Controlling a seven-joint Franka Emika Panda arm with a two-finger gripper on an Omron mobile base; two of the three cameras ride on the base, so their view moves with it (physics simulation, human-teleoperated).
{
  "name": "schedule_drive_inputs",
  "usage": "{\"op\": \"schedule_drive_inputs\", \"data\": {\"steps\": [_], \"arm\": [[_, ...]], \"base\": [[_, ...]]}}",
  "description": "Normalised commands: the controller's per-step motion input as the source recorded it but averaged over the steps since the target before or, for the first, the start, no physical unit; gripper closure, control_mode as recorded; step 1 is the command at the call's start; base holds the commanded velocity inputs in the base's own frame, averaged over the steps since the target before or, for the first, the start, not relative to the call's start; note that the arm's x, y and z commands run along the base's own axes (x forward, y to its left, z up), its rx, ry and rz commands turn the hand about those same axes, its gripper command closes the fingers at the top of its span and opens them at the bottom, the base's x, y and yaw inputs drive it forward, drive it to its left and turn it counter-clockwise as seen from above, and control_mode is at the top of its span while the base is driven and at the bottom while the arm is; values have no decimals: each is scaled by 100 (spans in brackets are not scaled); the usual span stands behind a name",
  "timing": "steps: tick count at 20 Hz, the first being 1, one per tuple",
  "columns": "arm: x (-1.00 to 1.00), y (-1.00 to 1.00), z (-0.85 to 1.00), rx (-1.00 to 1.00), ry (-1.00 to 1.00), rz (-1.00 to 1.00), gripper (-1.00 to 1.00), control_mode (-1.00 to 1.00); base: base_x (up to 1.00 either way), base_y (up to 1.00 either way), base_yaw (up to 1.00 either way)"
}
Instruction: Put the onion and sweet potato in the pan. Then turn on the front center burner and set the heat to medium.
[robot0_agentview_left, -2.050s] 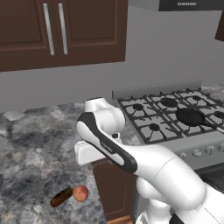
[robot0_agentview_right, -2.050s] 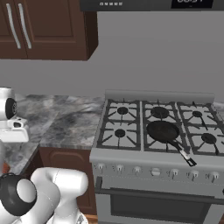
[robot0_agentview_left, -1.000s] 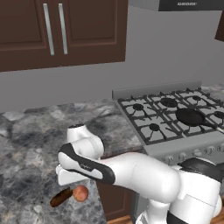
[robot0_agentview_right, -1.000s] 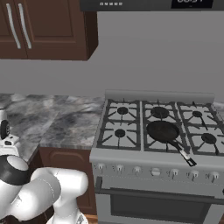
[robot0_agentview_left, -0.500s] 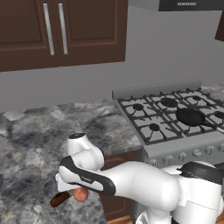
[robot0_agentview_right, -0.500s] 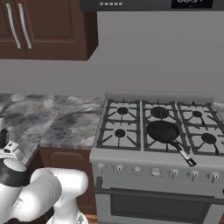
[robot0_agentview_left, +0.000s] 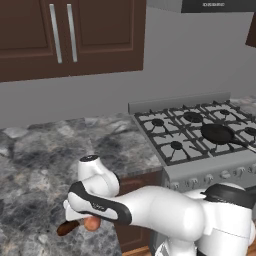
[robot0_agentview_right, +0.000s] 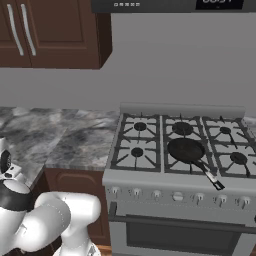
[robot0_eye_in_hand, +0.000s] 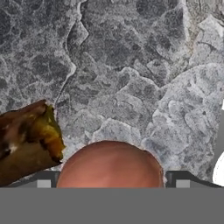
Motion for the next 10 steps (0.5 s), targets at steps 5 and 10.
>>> {"op": "schedule_drive_inputs", "data": {"steps": [5, 10], "arm": [[0, 0, 0, 0, 0, 0, 100, -100], [0, -11, 2, 0, 0, 0, 100, -100]], "base": [[0, 0, 0], [0, 0, 0]]}}
